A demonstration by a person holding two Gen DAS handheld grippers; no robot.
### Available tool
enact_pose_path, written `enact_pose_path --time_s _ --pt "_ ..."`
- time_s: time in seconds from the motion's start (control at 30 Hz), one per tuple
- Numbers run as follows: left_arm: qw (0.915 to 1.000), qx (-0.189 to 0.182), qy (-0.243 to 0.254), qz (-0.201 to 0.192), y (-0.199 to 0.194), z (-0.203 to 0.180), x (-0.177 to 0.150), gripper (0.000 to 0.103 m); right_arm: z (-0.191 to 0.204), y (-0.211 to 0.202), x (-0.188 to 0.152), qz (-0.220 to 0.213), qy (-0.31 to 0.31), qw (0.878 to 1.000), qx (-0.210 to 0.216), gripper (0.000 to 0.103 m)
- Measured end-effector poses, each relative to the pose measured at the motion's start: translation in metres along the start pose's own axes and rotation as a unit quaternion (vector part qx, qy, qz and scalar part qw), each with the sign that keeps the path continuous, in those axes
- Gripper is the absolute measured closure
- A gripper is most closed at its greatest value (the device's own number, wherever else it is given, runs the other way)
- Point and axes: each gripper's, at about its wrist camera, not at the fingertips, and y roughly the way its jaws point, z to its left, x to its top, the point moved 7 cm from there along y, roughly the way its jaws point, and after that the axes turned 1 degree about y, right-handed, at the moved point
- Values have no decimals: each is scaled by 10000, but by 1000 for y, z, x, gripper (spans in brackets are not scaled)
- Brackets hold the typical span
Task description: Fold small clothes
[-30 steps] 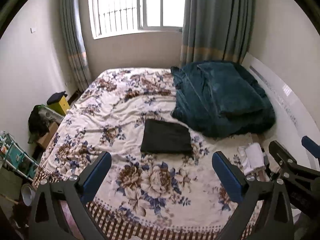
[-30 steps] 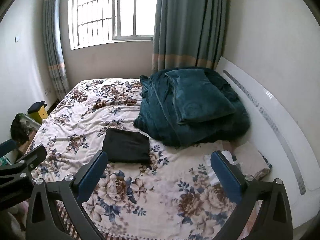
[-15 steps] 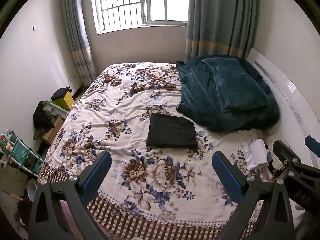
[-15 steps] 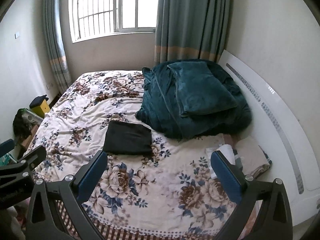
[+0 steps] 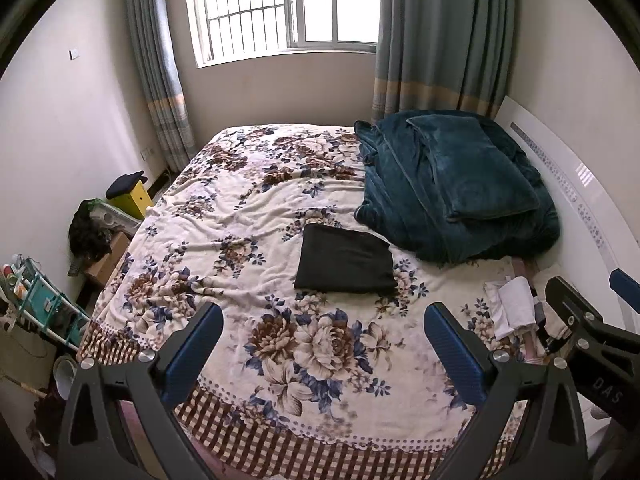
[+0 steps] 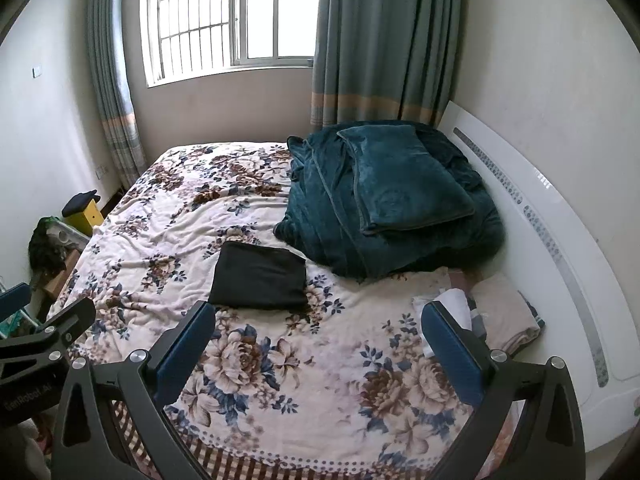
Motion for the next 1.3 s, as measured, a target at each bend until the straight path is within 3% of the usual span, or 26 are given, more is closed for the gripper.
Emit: enact_pose_path --time_s 1.3 --pt "9993 232 -232 -154 -7 12 -4 0 -5 -4 -6 3 19 10000 17 0"
